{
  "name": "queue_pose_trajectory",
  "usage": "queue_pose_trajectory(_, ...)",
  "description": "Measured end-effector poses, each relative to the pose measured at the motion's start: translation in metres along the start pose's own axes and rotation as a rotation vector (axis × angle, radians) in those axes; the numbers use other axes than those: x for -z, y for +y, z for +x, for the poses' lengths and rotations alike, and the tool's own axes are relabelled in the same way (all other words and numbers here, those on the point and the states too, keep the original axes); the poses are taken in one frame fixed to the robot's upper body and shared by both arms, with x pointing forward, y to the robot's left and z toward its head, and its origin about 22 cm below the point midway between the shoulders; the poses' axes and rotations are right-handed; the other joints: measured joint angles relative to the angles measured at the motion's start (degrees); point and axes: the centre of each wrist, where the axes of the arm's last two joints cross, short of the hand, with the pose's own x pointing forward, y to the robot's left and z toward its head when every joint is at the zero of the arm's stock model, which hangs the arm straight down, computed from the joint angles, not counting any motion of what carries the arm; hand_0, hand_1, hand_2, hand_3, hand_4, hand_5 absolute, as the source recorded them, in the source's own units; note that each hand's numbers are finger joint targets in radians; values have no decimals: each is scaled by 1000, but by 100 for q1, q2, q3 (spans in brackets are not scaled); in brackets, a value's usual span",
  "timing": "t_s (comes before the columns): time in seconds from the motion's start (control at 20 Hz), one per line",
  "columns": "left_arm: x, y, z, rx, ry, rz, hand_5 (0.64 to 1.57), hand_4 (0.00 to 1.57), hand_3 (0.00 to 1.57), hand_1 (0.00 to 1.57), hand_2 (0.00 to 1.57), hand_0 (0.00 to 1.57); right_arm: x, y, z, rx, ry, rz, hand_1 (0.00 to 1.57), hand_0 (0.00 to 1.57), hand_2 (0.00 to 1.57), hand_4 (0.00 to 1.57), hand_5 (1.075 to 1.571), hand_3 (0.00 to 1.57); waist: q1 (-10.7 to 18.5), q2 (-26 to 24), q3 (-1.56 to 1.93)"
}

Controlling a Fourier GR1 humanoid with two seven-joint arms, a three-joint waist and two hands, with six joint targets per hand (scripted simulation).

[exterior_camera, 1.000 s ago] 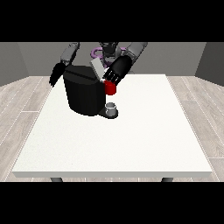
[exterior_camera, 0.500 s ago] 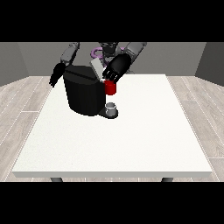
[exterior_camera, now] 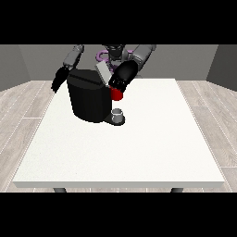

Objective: Insert the coffee pod into the coffee machine and close the lid

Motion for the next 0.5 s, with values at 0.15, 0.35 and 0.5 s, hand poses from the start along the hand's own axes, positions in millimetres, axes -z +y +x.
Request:
queue_pose_trajectory(0.15, 0, -8, -4, 21, 3, -18, 1571, 0, 990, 1096, 1127, 1096, -3, 2, -4, 0, 14, 2, 0, 0, 0, 0, 1571, 0, 20, -19, -1)
queue_pose_trajectory(0.35, -3, 0, -9, 4, -11, 6, 1571, 0, 969, 1110, 1122, 1110, -2, 1, -1, -8, -3, -5, 0, 0, 0, 61, 1571, 0, 0, 107, 3)
queue_pose_trajectory(0.5, -3, 1, -10, -9, -25, 25, 1571, 0, 956, 1206, 1179, 1206, 1, 0, 3, -8, -7, -8, 0, 0, 0, 0, 1571, 0, -15, 113, 1)
